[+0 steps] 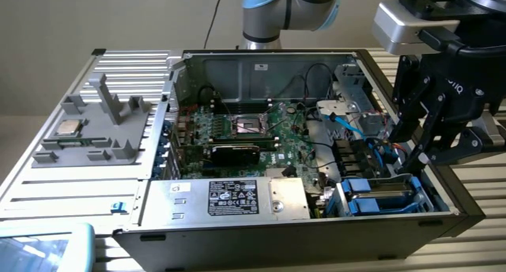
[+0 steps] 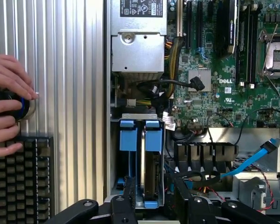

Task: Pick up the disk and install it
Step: 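Insert the disk into the insertion slot, then insert the first disk wire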

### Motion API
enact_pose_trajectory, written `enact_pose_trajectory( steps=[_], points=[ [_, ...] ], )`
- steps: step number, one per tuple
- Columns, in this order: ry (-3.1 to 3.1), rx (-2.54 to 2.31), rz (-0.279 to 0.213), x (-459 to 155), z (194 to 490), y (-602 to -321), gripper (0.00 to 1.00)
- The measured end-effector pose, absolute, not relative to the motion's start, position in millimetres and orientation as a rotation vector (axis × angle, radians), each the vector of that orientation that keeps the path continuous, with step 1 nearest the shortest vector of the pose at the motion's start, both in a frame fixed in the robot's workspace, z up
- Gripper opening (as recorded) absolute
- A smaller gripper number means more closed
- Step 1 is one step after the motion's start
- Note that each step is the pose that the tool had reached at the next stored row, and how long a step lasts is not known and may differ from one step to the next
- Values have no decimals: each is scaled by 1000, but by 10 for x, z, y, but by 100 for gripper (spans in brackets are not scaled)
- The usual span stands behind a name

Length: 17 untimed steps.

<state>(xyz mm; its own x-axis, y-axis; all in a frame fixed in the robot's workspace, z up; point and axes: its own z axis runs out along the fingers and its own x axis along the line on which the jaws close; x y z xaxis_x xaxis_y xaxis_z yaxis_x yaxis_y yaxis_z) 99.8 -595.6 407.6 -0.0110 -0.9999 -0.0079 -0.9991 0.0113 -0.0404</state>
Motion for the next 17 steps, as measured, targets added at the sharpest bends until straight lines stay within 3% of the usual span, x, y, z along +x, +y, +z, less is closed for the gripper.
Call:
enact_pose_trajectory(
  steps=[5, 6, 17],
  points=[
    [2210, -2185, -36, 997, 4075, -5956, 47],
    [2210, -2185, -36, 998, 4075, -5956, 54],
    [2210, -2185, -36, 1364, 4063, -5939, 54]
  ],
)
